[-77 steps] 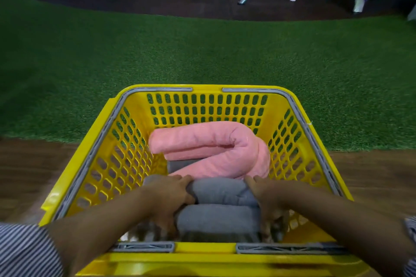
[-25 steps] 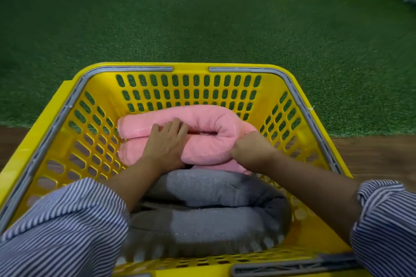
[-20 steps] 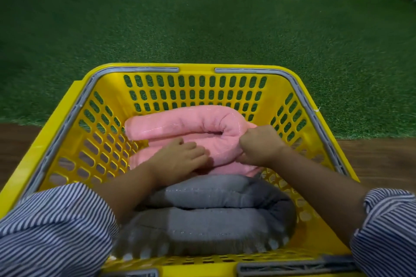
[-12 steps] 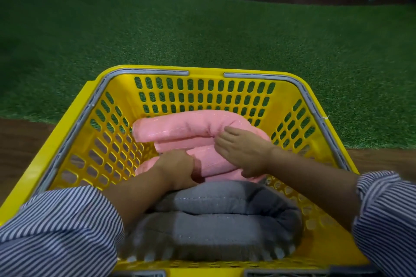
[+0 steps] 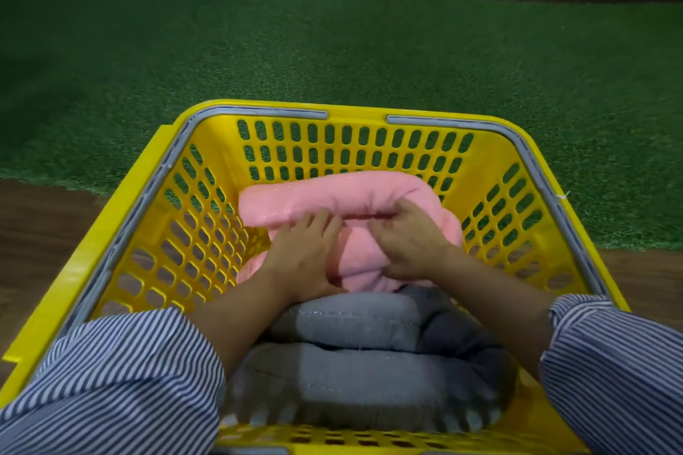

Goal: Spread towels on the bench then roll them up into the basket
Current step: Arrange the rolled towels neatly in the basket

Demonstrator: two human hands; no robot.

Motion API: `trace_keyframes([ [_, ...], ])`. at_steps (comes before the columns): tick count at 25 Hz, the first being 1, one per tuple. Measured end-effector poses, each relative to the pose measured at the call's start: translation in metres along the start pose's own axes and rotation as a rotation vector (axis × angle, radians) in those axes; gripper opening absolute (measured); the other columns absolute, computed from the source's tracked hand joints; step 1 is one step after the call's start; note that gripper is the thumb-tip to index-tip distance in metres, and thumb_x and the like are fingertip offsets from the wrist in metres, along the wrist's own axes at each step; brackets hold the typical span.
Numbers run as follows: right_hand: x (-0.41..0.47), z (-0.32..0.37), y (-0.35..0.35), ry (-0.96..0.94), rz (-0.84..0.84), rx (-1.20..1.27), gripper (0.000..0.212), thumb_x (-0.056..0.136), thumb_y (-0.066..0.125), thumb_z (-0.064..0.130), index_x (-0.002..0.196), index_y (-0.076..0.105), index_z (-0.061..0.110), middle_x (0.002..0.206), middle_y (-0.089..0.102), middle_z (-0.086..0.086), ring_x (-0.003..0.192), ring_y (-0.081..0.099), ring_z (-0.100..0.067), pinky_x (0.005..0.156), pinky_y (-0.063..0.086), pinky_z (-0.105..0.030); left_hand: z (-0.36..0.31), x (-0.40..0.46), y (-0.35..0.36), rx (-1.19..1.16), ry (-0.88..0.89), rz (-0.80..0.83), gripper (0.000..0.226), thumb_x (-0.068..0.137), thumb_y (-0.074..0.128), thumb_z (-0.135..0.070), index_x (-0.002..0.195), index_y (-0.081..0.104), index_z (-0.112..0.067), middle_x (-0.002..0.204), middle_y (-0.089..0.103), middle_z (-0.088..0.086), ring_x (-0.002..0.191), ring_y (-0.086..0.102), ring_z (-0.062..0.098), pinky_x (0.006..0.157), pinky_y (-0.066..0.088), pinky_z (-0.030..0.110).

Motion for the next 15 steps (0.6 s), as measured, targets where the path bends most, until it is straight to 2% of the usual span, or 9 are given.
trace_keyframes([
  [1,0.001,-0.012,-0.009,0.085,-0.052,0.073,0.044,0.043,0.068,0.044,0.072,0.058,0.012,0.051,0.059,-0.002,0.046,0.055,-0.023,0.062,0.040,-0.030,0.000,0.002,-0.001,0.023,0.023,-0.088,0.096,0.054,0.056,-0.075,0.124,0.037,-0.012,0.120,0.055,0.015,0.099,0.059,0.035,0.076,0.050,0.046],
  [3,0.001,-0.024,-0.021,0.185,-0.133,0.159,0.052,0.048,0.066,0.050,0.082,0.059,0.011,0.057,0.061,-0.004,0.052,0.056,-0.026,0.063,0.038,-0.031,0.004,0.006,0.002,0.063,0.007,-0.146,0.108,0.045,0.067,-0.072,0.128,0.036,-0.011,0.127,0.055,0.021,0.104,0.058,0.037,0.081,0.050,0.052],
  [5,0.000,-0.021,-0.018,0.198,-0.135,0.156,0.060,0.050,0.064,0.053,0.090,0.060,0.009,0.061,0.063,-0.004,0.056,0.058,-0.027,0.064,0.038,-0.032,0.003,0.011,0.005,0.147,0.010,-0.156,0.113,0.036,0.078,-0.063,0.127,0.039,-0.010,0.125,0.056,0.025,0.100,0.059,0.038,0.079,0.049,0.053],
  [7,-0.003,-0.016,-0.012,0.159,-0.077,0.178,0.066,0.049,0.067,0.052,0.096,0.059,0.006,0.067,0.066,-0.005,0.062,0.061,-0.028,0.067,0.038,-0.034,-0.002,0.015,0.008,0.197,0.067,-0.162,0.109,0.039,0.080,-0.054,0.128,0.038,-0.008,0.119,0.057,0.029,0.094,0.060,0.040,0.075,0.048,0.050],
  [9,-0.008,-0.015,-0.011,0.097,-0.039,0.242,0.073,0.052,0.074,0.047,0.109,0.058,0.005,0.087,0.069,-0.009,0.080,0.064,-0.029,0.078,0.038,-0.037,-0.004,0.017,0.012,0.191,0.106,-0.172,0.110,0.038,0.082,-0.044,0.130,0.036,-0.006,0.112,0.058,0.029,0.086,0.059,0.039,0.070,0.047,0.046],
  [11,-0.018,-0.020,-0.022,0.041,-0.061,0.341,0.081,0.059,0.079,0.039,0.126,0.051,0.004,0.115,0.063,-0.014,0.105,0.058,-0.029,0.094,0.039,-0.037,-0.005,0.016,0.015,0.189,0.119,-0.167,0.115,0.033,0.083,-0.042,0.131,0.035,-0.006,0.108,0.057,0.029,0.080,0.057,0.038,0.067,0.047,0.043],
  [12,-0.025,-0.022,-0.035,0.016,-0.111,0.354,0.076,0.063,0.078,0.036,0.127,0.052,0.004,0.117,0.061,-0.015,0.107,0.056,-0.029,0.093,0.042,-0.037,-0.004,0.015,0.017,0.197,0.130,-0.170,0.115,0.033,0.084,-0.041,0.131,0.035,-0.007,0.110,0.055,0.029,0.079,0.057,0.038,0.067,0.047,0.044],
  [13,-0.032,-0.022,-0.046,0.003,-0.167,0.331,0.064,0.065,0.076,0.034,0.120,0.057,0.006,0.109,0.063,-0.014,0.099,0.057,-0.029,0.084,0.046,-0.035,-0.004,0.013,0.018,0.203,0.140,-0.185,0.112,0.034,0.085,-0.041,0.130,0.036,-0.009,0.116,0.051,0.029,0.080,0.057,0.040,0.068,0.048,0.046],
  [15,-0.044,-0.025,-0.064,0.007,-0.233,0.277,0.032,0.067,0.074,0.033,0.090,0.065,0.013,0.078,0.064,-0.007,0.073,0.060,-0.025,0.058,0.043,-0.030,-0.011,0.007,0.013,0.183,0.238,-0.283,0.089,0.049,0.082,-0.035,0.125,0.040,-0.017,0.125,0.041,0.023,0.088,0.056,0.044,0.070,0.049,0.052],
])
Point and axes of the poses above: each hand's wrist, its own x-axis towards the middle knuckle, its own y-axis out of the palm, z = x × y, the point moved 6 cm from there along x, towards the middle knuckle
